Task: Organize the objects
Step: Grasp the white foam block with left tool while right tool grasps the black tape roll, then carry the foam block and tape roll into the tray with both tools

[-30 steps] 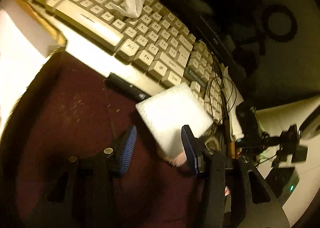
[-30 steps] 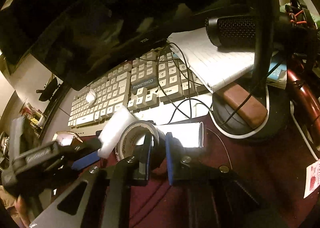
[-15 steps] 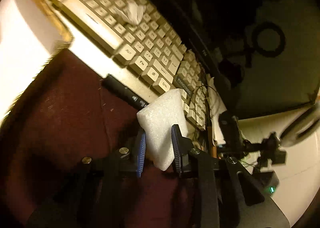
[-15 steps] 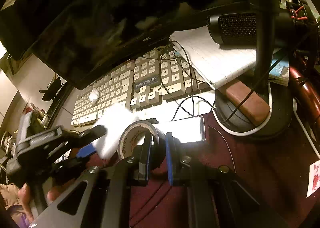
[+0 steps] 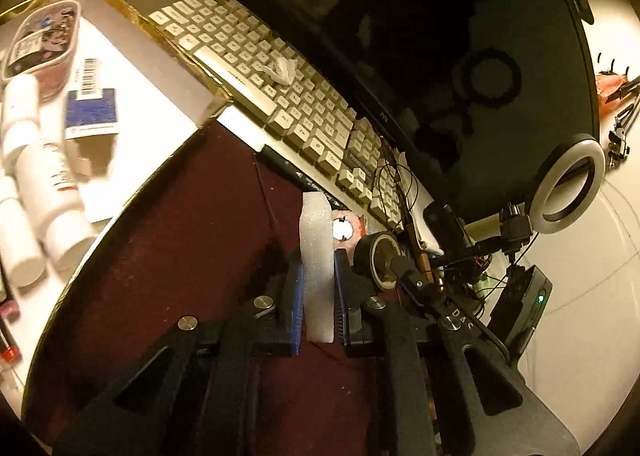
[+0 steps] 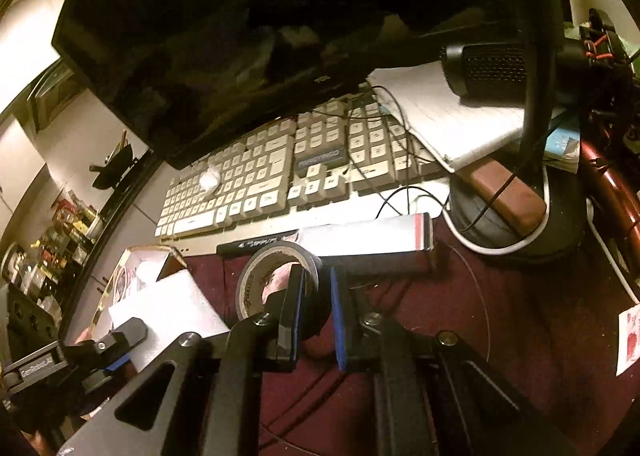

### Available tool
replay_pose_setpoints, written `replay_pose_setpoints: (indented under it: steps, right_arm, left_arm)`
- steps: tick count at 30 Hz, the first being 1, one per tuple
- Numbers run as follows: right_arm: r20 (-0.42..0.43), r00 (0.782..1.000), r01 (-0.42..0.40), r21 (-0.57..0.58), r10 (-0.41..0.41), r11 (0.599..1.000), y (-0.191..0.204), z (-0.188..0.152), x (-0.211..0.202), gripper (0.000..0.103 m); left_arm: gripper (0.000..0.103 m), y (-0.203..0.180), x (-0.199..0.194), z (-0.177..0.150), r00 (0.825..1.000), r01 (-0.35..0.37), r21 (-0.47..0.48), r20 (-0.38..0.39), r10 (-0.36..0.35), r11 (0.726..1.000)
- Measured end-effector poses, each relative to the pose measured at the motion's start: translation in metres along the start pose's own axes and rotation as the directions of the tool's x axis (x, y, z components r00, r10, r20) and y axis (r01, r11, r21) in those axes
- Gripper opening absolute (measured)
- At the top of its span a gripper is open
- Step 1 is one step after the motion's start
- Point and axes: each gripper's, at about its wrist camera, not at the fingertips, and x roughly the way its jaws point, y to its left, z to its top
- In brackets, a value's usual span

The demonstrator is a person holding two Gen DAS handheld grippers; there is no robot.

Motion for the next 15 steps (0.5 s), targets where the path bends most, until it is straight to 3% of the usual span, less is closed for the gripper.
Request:
replay_pose_setpoints:
  steps: [7, 15]
  right_arm:
    - [0.019, 1.000, 0.005, -0.041, -0.004, 0.999, 0.006, -0.003, 0.003, 0.011]
    - [-0.024, 0.997, -0.078, -0.083, 0.076, 0.993, 0.017, -0.006, 0.009, 0.011]
  left_arm:
    - [0.013, 0.011, -0.021, -0.009, 1.000, 0.012, -0.005, 0.024, -0.012, 1.000]
    - [0.013, 0.021, -0.042, -0.017, 1.000, -0.003, -0.009, 0.030, 0.003, 1.000]
